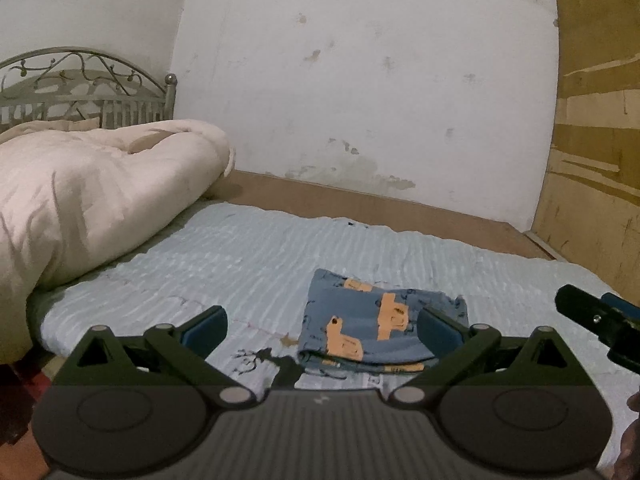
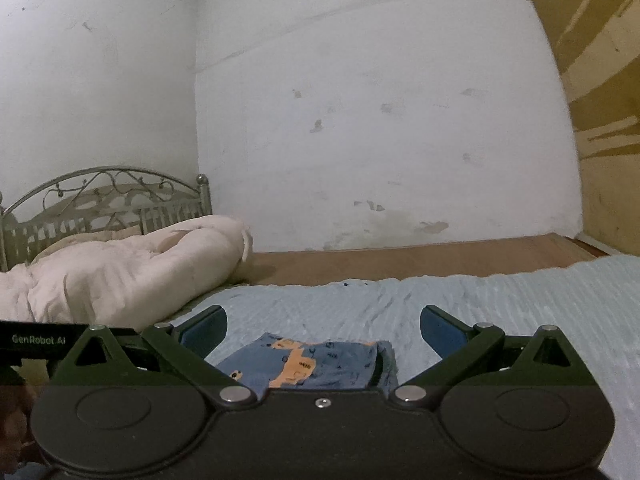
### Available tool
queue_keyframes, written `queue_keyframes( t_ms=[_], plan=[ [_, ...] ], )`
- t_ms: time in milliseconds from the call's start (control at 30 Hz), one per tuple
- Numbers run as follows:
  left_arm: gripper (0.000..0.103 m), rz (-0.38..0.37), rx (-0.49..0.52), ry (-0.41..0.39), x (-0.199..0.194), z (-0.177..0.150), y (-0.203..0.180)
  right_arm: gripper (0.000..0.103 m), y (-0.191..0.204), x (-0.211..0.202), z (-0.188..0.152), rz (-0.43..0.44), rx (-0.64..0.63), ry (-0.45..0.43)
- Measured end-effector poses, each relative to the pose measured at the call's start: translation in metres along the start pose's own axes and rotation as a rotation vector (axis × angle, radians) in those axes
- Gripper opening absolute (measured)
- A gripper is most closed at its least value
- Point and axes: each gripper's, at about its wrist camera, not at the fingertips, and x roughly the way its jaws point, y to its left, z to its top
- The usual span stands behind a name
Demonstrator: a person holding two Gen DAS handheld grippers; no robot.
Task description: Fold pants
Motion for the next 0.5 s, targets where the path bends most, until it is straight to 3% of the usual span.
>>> queue_keyframes(
  t_ms=[500],
  plan=[
    [0.102, 0.024, 0.027, 0.011, -0.021, -0.04, 0.006, 0.102, 0.009, -0.04, -0.033, -0.03, -0.041, -0.01]
  ],
)
